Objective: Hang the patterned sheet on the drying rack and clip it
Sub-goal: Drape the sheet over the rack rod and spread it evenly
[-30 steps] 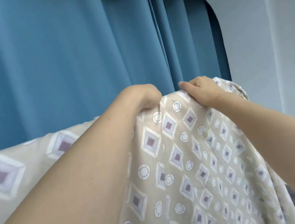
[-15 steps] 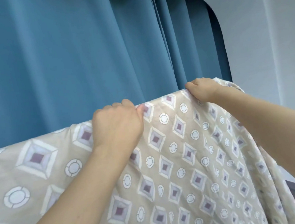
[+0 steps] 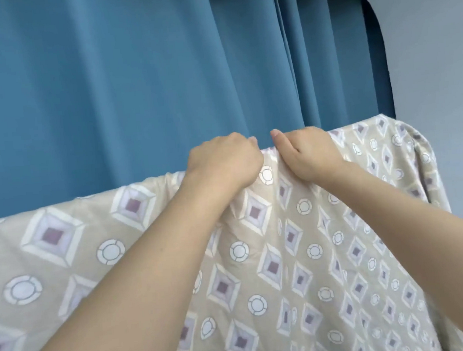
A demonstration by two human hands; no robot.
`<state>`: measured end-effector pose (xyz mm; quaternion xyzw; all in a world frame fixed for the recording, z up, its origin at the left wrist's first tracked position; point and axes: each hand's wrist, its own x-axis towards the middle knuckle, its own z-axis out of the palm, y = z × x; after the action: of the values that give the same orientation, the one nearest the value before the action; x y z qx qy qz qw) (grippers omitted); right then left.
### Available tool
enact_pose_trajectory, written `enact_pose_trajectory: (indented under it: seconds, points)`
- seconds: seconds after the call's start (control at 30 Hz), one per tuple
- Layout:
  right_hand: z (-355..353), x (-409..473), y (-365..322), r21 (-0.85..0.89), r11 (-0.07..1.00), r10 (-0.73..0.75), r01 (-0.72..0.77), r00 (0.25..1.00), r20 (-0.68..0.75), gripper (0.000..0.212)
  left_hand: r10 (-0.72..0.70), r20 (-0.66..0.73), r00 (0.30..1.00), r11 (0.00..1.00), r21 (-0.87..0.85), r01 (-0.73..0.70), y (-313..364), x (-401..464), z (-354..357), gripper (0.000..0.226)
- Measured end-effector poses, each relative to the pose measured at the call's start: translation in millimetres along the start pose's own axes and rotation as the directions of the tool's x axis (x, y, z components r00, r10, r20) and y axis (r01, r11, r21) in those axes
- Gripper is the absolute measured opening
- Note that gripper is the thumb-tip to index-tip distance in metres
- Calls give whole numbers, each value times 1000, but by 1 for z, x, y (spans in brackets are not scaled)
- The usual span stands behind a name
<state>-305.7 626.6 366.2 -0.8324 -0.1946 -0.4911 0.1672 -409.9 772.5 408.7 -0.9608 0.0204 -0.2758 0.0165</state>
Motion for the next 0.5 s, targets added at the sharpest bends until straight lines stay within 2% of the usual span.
enact_pose_trajectory:
  seconds: [0.1,0.13,0.2,0.27,0.33,0.37,0.43,0.5]
  points:
    - [-9,22,0,-127,980,179,-151,950,255,50,7,-336,942,955,282,94,-29,-44,27,35]
    - [-13,28,0,-169,972,213,-163,914,345,46,5,-390,921,929,342,139,-43,-59,34,38]
    - [-18,38,-1,-199,962,264,-188,828,494,40,-12,-456,890,913,358,196,-70,-77,46,45]
    - [-19,43,-6,-182,957,289,-226,774,563,38,-10,-481,877,895,387,222,-89,-79,48,48]
    - [-16,38,-17,-153,962,274,-227,794,543,42,-4,-473,881,885,409,223,-93,-74,39,45]
    - [-14,32,-23,-116,972,236,-206,838,492,46,-6,-457,889,893,398,210,-92,-71,32,46]
    - [-7,15,-38,43,993,89,-108,948,304,49,-47,-389,920,913,357,198,-90,-63,16,51]
    - [-1,-2,-58,217,972,-102,89,993,53,44,-88,-333,939,943,275,186,-90,-48,7,53]
